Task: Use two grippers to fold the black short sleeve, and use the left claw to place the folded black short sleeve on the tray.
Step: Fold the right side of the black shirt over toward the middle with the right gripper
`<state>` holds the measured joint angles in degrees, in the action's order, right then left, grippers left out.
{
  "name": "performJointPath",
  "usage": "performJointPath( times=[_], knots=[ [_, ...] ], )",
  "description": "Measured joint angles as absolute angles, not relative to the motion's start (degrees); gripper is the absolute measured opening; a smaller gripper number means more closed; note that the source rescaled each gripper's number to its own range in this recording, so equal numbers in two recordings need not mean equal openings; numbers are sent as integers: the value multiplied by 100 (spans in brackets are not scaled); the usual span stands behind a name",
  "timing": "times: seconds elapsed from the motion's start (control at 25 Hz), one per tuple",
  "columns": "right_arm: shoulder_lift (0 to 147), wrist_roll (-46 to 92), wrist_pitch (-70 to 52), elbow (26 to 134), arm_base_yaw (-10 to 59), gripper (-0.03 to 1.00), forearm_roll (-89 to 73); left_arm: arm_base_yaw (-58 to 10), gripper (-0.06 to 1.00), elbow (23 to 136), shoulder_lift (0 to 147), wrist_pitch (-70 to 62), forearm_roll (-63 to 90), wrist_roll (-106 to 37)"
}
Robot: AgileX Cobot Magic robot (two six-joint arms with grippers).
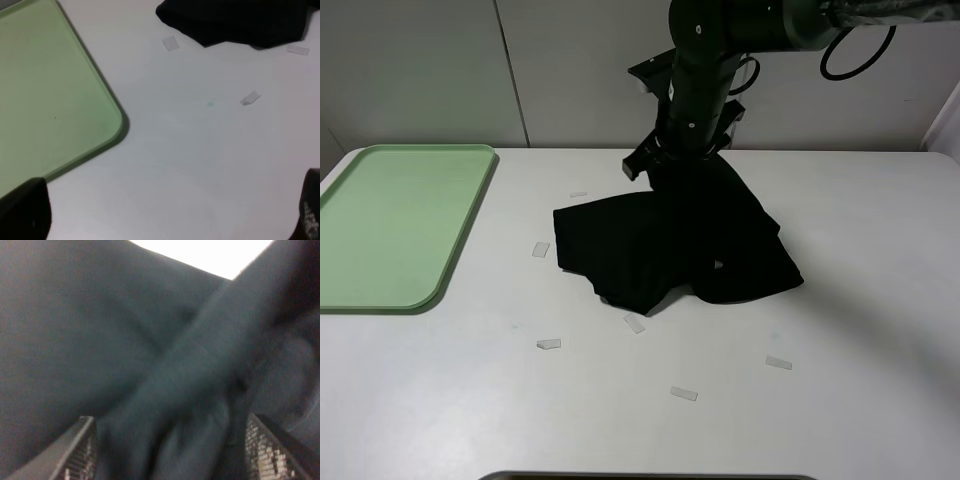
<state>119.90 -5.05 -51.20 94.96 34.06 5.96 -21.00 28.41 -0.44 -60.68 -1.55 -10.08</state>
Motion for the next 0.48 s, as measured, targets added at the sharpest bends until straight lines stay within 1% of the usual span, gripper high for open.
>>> performJointPath(
  times=[0.2,0.48],
  knots=[
    [11990,-268,-5020,9496,3415,67,320,-2100,100,2841,-44,-6068,-155,-1008],
    [11990,-210,-5101,9496,3382,67,895,-2100,100,2841,-44,-6068,-155,-1008]
  ],
)
